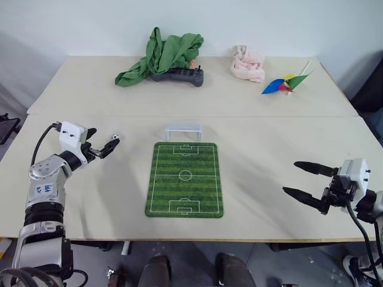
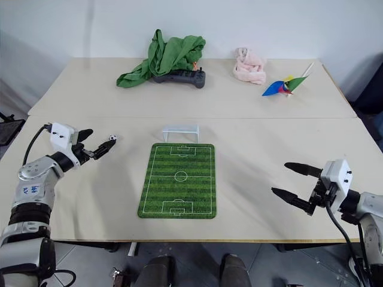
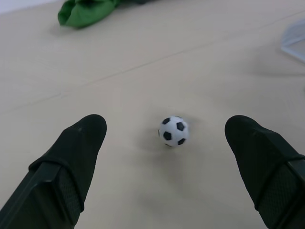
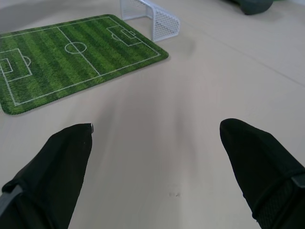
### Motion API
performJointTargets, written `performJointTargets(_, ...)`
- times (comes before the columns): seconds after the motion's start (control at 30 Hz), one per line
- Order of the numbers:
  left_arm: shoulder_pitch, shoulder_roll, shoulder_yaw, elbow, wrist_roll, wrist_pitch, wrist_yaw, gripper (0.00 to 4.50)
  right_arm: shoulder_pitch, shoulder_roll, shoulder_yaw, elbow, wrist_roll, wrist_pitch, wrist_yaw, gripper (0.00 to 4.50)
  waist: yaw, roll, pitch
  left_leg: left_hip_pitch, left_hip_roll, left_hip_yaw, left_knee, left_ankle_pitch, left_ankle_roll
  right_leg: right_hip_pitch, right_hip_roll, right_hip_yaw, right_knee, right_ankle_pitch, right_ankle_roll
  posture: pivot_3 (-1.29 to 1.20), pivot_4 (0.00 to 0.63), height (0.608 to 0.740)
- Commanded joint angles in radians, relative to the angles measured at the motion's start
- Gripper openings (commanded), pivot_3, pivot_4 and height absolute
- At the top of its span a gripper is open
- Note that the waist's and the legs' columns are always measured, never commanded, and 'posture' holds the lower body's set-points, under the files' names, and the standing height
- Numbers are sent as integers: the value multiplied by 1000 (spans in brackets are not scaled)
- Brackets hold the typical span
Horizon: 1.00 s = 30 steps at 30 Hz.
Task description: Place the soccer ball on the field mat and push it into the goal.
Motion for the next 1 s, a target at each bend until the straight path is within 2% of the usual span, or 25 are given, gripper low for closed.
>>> performJointTargets(0.03, -59, -4, -18, 89, 26, -25, 3, 4460, 29, -8, -61, -75, 42, 19, -16, 4500, 0, 0, 0, 0, 0, 0, 0, 0, 0, 0, 0, 0, 0, 0, 0, 0, 150, 740)
performJointTargets(0.37, -174, -40, -60, 302, 77, -50, 2, 4460, 4, -1, -84, -137, 119, 77, -38, 4500, 0, -2, 0, 0, 0, 0, 1, 0, 0, 0, 0, 0, 1, 0, 0, 0, 150, 740)
performJointTargets(0.47, -193, -48, -62, 343, 88, -71, 3, 3888, 27, -4, -98, -142, 108, 76, -46, 4500, 5, -2, 0, 0, 0, 0, 1, 0, 0, 0, 0, 0, 1, 0, 0, 0, 150, 740)
performJointTargets(0.77, -233, -61, -63, 401, 97, -97, -18, 1013, 63, -7, -121, -157, 103, 75, -63, 4500, 1, -2, 0, 1, 0, 0, 1, 0, 1, 0, 0, 0, 2, 0, 0, 0, 150, 740)
performJointTargets(0.8, -236, -61, -63, 404, 98, -98, -17, 868, 63, -7, -121, -158, 103, 75, -64, 4500, 1, -2, 0, 1, 0, 0, 1, 0, 1, 0, 0, 0, 2, 0, 0, 0, 150, 740)
performJointTargets(1.0, -248, -47, -51, 410, 93, -106, -38, 869, 66, -5, -124, -159, 97, 74, -73, 4500, 1, -2, 0, 1, 0, 0, 0, 0, 1, 0, 0, 0, 2, 0, 0, 0, 150, 740)
